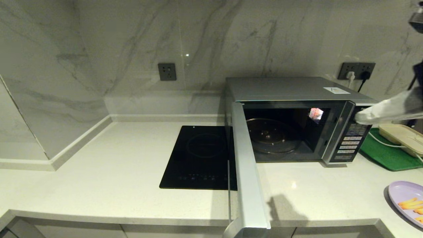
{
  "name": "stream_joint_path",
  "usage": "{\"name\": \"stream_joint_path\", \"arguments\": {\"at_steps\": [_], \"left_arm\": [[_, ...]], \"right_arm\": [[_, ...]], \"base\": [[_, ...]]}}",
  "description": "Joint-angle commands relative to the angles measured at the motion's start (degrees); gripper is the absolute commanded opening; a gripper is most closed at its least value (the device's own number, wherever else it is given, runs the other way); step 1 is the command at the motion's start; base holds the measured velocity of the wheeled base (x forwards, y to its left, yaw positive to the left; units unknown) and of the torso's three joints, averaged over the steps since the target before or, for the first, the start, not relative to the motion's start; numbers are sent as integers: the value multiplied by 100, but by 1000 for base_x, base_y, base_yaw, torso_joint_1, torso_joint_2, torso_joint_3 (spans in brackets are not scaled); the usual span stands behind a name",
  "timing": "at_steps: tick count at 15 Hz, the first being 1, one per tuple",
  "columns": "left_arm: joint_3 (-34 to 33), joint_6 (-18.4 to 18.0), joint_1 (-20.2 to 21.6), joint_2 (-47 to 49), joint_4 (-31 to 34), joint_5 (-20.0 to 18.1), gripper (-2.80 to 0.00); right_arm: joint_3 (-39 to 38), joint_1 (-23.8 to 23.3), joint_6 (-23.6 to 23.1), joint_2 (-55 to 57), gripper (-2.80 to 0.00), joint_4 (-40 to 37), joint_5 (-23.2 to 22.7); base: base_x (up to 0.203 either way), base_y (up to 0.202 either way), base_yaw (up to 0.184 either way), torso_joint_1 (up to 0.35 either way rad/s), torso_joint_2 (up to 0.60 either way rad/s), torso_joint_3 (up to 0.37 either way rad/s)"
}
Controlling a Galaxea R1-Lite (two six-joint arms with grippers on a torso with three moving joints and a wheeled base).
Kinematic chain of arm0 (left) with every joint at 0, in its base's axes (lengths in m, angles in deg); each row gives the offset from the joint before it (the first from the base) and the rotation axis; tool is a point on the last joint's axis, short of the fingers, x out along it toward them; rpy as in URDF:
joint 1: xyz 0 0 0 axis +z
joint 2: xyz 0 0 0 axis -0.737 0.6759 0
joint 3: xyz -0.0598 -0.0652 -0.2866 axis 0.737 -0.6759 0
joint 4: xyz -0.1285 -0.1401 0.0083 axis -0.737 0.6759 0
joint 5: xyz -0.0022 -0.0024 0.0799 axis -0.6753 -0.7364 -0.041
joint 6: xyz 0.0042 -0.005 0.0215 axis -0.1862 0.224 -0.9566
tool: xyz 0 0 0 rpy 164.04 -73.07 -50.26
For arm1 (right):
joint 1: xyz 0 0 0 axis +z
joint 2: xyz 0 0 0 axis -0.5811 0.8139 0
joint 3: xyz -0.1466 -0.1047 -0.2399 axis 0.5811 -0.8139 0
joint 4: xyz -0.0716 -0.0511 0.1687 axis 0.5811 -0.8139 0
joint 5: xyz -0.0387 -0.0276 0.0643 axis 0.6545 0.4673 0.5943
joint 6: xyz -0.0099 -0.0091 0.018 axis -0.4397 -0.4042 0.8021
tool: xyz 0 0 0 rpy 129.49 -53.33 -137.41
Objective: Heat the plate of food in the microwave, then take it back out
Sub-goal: Close the microwave oven
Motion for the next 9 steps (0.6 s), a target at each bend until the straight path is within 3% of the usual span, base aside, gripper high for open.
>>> {"name": "stream_joint_path", "arguments": {"at_steps": [1, 5, 9], "left_arm": [[-1, 8, 0, 0, -5, 0, -280], [-1, 8, 0, 0, -5, 0, -280], [-1, 8, 0, 0, -5, 0, -280]], "right_arm": [[244, 992, 7, 841, -280, 252, 403], [281, 1961, -1, 1198, -280, 579, 664], [282, 2278, 12, 1411, -280, 624, 649]], "base": [[0, 0, 0, 0, 0, 0], [0, 0, 0, 0, 0, 0], [0, 0, 0, 0, 0, 0]]}}
